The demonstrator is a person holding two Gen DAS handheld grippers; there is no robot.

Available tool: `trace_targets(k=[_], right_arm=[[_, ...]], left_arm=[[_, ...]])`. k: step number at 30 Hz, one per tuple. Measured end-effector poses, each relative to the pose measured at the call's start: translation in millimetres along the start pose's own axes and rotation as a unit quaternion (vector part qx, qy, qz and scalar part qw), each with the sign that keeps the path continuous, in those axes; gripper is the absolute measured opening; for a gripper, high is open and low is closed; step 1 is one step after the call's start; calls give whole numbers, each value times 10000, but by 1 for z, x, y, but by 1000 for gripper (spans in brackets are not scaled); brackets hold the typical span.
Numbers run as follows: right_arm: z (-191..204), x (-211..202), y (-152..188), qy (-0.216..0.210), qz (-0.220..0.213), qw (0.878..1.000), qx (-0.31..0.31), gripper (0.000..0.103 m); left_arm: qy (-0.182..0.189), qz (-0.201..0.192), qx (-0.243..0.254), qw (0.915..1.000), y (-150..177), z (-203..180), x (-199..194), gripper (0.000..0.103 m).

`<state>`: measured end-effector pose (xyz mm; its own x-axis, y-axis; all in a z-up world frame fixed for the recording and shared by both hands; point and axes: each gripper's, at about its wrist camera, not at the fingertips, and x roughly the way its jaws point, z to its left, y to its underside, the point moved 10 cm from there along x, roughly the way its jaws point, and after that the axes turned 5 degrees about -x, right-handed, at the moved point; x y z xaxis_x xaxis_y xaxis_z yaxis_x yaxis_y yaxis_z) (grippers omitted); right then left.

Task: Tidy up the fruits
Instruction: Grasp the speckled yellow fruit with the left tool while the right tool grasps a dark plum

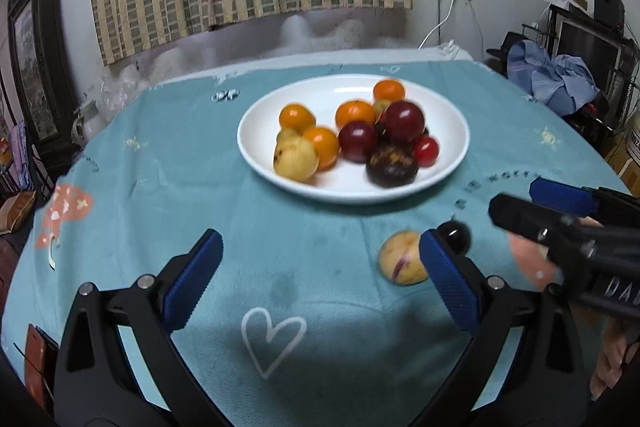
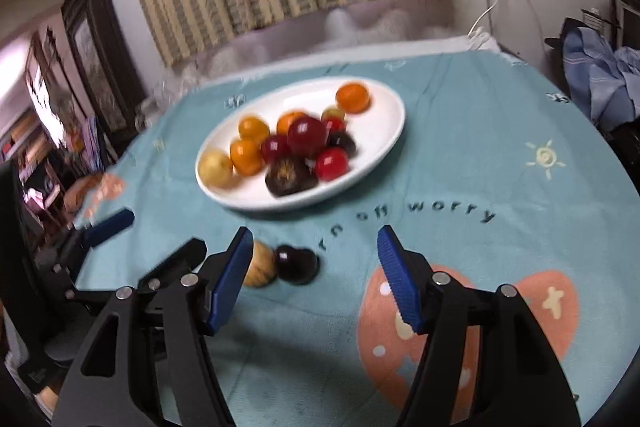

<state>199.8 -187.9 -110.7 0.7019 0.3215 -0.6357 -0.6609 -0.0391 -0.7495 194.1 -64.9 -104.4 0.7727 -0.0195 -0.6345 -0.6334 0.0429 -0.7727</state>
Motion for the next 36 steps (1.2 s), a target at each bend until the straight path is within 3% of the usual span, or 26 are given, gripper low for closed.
trace_targets(k=[16,25,28,36], right_arm=[[-5,26,9,-13,299,9994,184,65],[-50,18,8,767,238,9960,403,65],[-47,12,7,433,165,9973,569,65],[-4,23,22,186,452,9984,-289,64]], left_arm=[[-267,92,75,9996,5,15,7,101],[-222,91,-36,9997,4,19,7,101],[-243,75,-3,9997,3,18,6,101],[-277,107,-505,9983,-2,44,6,101]])
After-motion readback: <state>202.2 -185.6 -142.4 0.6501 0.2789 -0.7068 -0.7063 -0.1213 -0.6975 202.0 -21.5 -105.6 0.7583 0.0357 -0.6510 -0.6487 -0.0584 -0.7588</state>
